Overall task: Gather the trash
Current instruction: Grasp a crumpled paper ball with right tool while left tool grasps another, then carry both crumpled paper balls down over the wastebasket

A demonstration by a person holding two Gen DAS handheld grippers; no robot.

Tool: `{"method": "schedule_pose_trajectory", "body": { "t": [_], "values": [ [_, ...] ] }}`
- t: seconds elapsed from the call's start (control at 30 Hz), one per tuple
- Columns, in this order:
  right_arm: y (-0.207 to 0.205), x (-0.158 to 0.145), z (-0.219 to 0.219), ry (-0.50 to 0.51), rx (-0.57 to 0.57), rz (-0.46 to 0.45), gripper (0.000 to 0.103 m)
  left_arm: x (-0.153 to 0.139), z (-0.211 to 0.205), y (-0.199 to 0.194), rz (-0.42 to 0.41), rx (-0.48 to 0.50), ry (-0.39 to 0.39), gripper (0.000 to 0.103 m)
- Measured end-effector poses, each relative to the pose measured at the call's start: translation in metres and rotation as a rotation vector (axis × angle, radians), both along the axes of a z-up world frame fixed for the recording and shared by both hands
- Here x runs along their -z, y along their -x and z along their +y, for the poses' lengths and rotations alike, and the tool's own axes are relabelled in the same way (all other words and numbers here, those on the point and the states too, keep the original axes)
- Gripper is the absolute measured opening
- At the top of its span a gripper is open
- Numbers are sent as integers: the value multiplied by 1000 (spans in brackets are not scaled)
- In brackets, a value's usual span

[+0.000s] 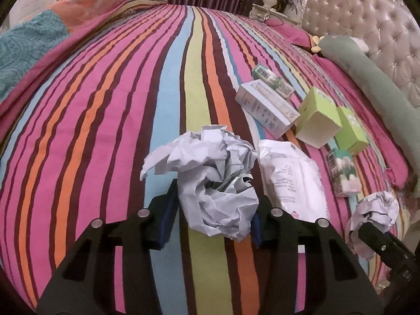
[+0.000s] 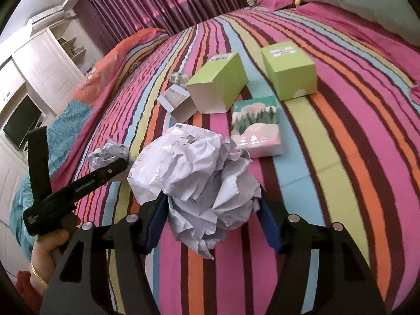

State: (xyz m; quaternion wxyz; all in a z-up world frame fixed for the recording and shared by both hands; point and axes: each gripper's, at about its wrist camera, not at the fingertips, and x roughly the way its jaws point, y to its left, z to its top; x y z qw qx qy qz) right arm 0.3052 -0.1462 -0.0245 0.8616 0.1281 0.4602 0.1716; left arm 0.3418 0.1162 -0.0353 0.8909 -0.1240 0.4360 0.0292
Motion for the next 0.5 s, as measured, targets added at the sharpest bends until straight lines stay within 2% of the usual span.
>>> {"method": "schedule_pose_trajectory", "body": {
  "t": [0.2,0.5],
  "values": [
    [12,-3,-17,8,22,-10,60,-21,-5,21,-54,6,4,46],
    [38,-16,-43,-1,55,-33,60,-38,-17,81,-89,24,4,46]
  ]
}}
